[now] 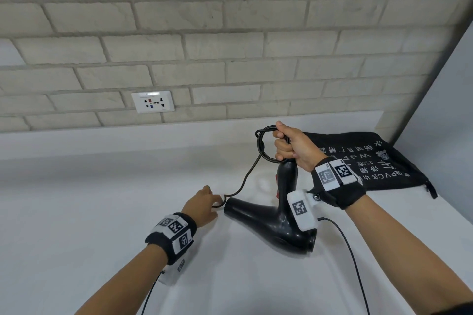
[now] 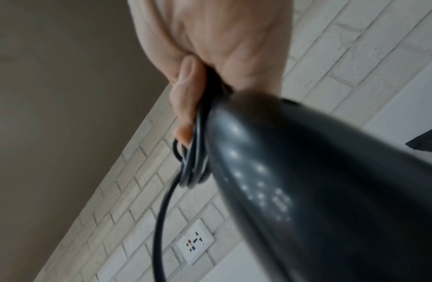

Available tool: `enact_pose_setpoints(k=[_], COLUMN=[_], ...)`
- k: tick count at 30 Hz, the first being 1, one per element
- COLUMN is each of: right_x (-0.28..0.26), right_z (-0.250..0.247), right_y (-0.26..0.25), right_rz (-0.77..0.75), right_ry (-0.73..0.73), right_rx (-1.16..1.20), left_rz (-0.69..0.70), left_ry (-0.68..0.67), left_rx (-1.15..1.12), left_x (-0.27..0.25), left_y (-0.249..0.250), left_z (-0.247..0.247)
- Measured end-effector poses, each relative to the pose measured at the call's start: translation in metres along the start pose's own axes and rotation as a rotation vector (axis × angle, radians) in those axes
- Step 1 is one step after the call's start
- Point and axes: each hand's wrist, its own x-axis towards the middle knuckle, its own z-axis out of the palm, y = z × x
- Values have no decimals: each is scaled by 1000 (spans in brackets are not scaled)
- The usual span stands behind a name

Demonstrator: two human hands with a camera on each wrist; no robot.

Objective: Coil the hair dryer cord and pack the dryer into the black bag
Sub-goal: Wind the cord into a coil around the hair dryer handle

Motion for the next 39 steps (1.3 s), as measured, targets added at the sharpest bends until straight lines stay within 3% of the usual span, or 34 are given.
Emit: enact_pose_setpoints(k=[5, 7, 9, 12, 14, 16, 22, 30, 36, 39], right_x=[-1, -1, -2, -3, -5, -7, -10, -9, -10, -10], right_z=[-3, -4, -3, 0, 4, 8, 13, 11, 11, 12], right_y=[0, 0, -1, -1, -2, -3, -4, -4, -4, -5], right_rz=[8, 12, 20, 27, 34, 42, 56, 58, 55, 47], right_ry=[13, 8, 2, -20, -45, -70, -104, -114, -102, -70], right_rx=[17, 34, 56, 73, 84, 92, 122, 153, 135, 125], left_rz=[44, 14, -82, -285, -358, -404, -501, -466, -399, -420], left_ry=[71, 165, 354, 512, 457, 358, 121, -57, -253, -218], left_rx=[104, 15, -313, -1116, -1555, -1848, -2291, -2343, -2123, -2127], left_x=[8, 12, 15, 18, 22, 25, 26, 20, 15, 18], left_y=[1, -1, -1, 7, 19, 35, 77, 100, 100, 103], left_z=[3, 1, -5, -18, -26, -32, -43, -59, -62, -64])
